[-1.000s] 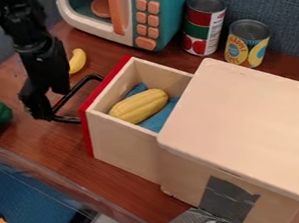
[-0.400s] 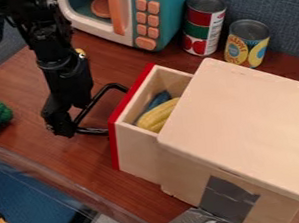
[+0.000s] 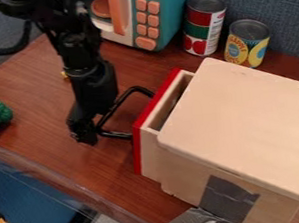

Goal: Close the drawer

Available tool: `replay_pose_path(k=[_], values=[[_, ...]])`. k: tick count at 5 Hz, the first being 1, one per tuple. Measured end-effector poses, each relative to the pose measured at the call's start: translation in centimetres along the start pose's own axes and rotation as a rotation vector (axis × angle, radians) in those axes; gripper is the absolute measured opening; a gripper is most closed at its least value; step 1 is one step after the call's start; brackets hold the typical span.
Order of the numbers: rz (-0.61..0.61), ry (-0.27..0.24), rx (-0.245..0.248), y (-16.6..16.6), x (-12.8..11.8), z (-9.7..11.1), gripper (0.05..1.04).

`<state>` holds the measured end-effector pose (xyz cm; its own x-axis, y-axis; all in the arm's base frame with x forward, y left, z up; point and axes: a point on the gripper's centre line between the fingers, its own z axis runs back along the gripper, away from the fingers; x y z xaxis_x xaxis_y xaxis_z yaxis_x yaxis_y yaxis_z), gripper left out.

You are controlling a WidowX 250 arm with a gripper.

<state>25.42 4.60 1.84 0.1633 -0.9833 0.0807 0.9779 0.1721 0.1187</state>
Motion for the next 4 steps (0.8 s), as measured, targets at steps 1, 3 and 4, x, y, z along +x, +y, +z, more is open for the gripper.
replay_pose_path(k=[1, 3, 4], values=[[-0.011, -0.01, -0.005, 0.0, 1.0, -0.1, 0.999], [-0.034, -0.018, -0.022, -0.1, 3.2, -0.7, 1.001], [-0.045, -0.027, -0.026, -0.2, 4.4, -0.8, 1.001]])
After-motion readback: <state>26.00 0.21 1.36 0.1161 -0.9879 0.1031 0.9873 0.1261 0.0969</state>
